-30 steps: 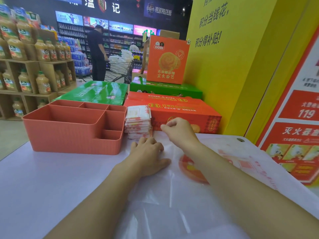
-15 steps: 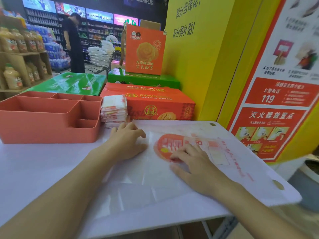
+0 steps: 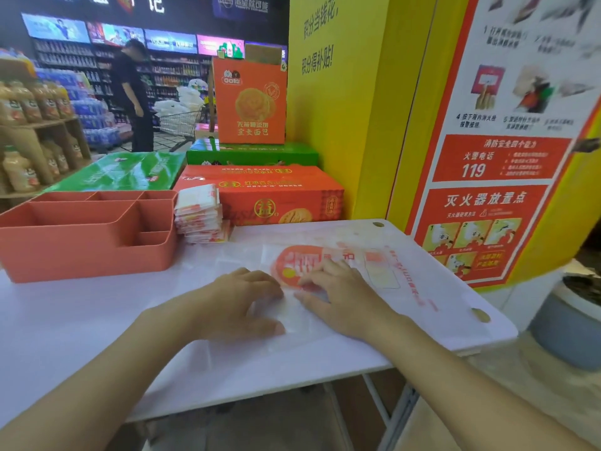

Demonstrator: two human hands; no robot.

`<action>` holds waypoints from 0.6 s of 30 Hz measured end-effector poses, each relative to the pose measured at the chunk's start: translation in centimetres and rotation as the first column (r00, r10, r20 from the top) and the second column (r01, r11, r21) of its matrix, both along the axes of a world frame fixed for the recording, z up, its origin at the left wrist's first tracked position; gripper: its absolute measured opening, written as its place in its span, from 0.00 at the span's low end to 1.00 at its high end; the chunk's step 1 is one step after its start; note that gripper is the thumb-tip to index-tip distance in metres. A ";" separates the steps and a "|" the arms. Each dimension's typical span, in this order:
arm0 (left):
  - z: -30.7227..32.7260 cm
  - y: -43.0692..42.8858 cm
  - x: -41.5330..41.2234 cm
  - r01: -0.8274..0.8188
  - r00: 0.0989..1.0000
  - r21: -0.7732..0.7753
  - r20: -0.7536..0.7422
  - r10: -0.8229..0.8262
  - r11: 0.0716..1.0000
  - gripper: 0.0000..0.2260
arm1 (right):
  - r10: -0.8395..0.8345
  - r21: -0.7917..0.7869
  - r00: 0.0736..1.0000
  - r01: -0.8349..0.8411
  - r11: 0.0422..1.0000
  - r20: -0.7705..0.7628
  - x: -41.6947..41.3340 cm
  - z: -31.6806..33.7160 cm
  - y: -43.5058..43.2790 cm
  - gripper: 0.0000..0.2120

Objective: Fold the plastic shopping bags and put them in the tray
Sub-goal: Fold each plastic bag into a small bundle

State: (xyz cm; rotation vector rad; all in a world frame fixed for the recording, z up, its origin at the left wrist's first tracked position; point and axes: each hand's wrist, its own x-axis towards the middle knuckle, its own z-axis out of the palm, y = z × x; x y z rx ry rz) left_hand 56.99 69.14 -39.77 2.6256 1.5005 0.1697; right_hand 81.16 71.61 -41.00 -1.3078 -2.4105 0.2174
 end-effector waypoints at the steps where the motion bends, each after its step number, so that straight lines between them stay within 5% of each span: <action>1: -0.1 -0.2 0.0 0.000 1.000 0.011 0.006 -0.001 1.000 0.30 | 0.011 0.011 1.000 -0.011 1.000 -0.019 0.2 0.2 -0.3 0.20; 13: 0.5 -0.4 0.1 -0.027 0.995 0.035 0.092 0.024 0.999 0.17 | 0.121 -0.041 0.979 -0.116 0.992 0.165 6.4 1.3 -3.3 0.25; 18: 1.9 0.0 -0.3 -0.033 0.999 -0.067 0.011 0.034 0.997 0.35 | 0.039 -0.075 0.984 -0.026 0.997 0.176 8.8 2.1 -2.9 0.21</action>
